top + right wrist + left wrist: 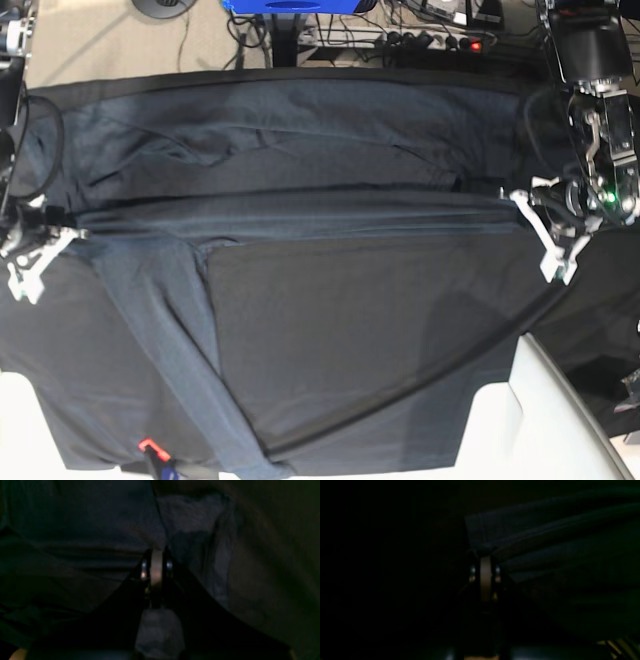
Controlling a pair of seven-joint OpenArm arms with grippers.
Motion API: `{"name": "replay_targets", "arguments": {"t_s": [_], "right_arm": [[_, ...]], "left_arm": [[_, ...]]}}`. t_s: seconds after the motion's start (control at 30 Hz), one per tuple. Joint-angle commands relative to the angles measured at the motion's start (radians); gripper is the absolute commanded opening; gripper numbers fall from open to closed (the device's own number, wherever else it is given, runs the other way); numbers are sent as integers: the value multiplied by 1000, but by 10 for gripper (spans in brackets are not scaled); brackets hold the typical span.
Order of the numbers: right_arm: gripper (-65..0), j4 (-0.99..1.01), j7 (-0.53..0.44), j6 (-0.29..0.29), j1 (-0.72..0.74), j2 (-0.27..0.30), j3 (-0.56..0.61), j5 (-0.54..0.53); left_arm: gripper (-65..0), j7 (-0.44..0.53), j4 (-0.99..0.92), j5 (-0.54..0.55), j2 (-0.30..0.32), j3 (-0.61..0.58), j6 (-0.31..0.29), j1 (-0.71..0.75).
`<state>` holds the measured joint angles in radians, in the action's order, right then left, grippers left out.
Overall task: Fold the T-shirt properly
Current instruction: 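Lay the folded band flat with both grippers near the collar edge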
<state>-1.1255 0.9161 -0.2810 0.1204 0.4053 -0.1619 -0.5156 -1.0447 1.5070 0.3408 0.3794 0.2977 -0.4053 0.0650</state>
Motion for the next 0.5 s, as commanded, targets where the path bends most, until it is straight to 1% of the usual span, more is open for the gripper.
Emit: {"name": "replay_targets", "arguments": {"t_s": [0.0, 0.07, 0.13, 0.27, 0.3, 0.37, 0.47], "right_arm": [[-644, -17, -4, -2, 9, 20, -6, -4], [-644, -24, -2, -2, -8, 14, -6, -4], [-644, -43, -1, -2, -21, -6, -6, -4], [-644, -80, 1, -1, -47, -13, -8, -4], [-644, -81, 1, 9, -54, -15, -8, -4], [-644, -83, 1, 47, -61, -15, -8, -4], [-644, -109, 1, 59, -77, -13, -8, -4]], "left_arm": [[-650, 8, 42, 1, 19, 8, -2, -4], [-650, 8, 71, 1, 19, 8, -2, 8], [-650, 8, 73, 1, 20, 8, -2, 20], [-650, 8, 73, 1, 20, 8, -2, 34], [-650, 10, 77, 1, 20, 8, -2, 40], [-650, 10, 79, 1, 20, 8, -2, 46], [-650, 10, 79, 1, 22, 8, -2, 46]]}}
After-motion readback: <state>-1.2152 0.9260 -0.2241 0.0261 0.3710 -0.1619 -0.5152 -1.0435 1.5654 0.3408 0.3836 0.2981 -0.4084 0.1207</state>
